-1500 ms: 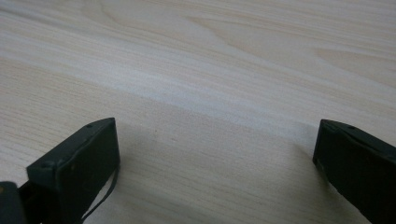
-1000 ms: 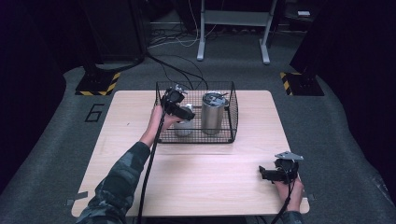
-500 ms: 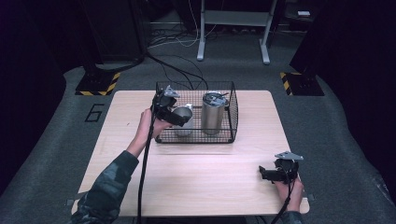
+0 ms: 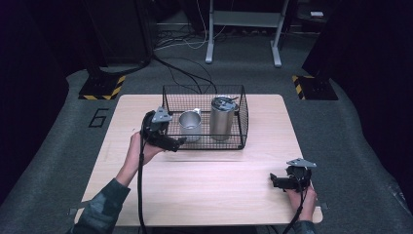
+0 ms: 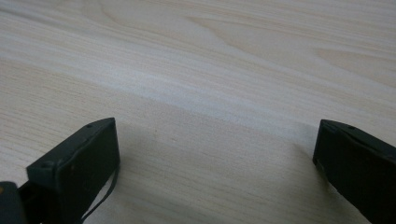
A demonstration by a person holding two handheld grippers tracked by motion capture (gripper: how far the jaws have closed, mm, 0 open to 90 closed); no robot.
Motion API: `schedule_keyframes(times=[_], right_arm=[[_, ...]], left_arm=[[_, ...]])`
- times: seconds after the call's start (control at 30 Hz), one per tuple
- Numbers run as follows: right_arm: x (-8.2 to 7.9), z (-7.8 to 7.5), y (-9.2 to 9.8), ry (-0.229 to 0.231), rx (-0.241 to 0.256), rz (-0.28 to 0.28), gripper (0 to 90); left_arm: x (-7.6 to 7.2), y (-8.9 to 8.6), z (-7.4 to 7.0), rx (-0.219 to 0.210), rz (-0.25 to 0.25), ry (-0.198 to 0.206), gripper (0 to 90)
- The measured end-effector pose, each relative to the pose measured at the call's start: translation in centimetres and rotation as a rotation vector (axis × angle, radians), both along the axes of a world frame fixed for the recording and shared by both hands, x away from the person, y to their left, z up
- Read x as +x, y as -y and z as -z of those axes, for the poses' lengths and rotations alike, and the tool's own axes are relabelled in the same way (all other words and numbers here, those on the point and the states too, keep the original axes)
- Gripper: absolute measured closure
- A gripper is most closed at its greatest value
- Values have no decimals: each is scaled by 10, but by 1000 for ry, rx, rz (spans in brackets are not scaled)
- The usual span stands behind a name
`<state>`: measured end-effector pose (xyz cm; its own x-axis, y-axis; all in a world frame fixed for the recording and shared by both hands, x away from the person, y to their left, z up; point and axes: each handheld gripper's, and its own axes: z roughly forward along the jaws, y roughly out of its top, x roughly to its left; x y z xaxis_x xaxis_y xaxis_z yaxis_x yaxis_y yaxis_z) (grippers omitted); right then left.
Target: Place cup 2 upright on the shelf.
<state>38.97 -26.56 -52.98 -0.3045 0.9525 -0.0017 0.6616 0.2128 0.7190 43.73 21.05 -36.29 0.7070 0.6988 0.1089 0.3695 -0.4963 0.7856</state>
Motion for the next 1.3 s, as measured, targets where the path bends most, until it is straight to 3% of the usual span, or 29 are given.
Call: schedule_keyframes(times=[0.13,0.23,0.37,0.47,0.57,0.67,0.8,0.87,1.0,1.1,1.2,1.3], right_arm=[[0,0,0,0,0,0,0],[1,0,0,3,2,-3,0],[0,0,0,-1,0,-2,0],[0,0,0,0,-1,-1,0],[0,0,-1,0,-3,-1,0],[0,0,-1,2,-4,-6,0],[0,0,0,1,-3,-11,0],[0,0,0,2,-3,-12,0],[0,0,0,2,-3,-13,0],[0,0,-1,3,-2,-12,0],[0,0,-1,1,-3,-11,0],[0,0,0,4,-2,-13,0]], left_arm=[[-13,-14,12,10,-27,15,1],[-20,-26,22,-3,-45,-3,1],[-30,-42,37,-8,-76,2,7],[-38,-51,51,9,-100,-6,9],[-46,-60,68,13,-130,-36,5],[-51,-74,95,-17,-170,-90,1],[-59,-86,127,9,-220,-134,1],[-62,-90,135,15,-241,-145,1],[-67,-95,148,44,-281,-140,1],[-67,-96,155,32,-297,-153,1],[-67,-97,159,35,-309,-164,1],[-66,-97,162,65,-299,-146,1]])
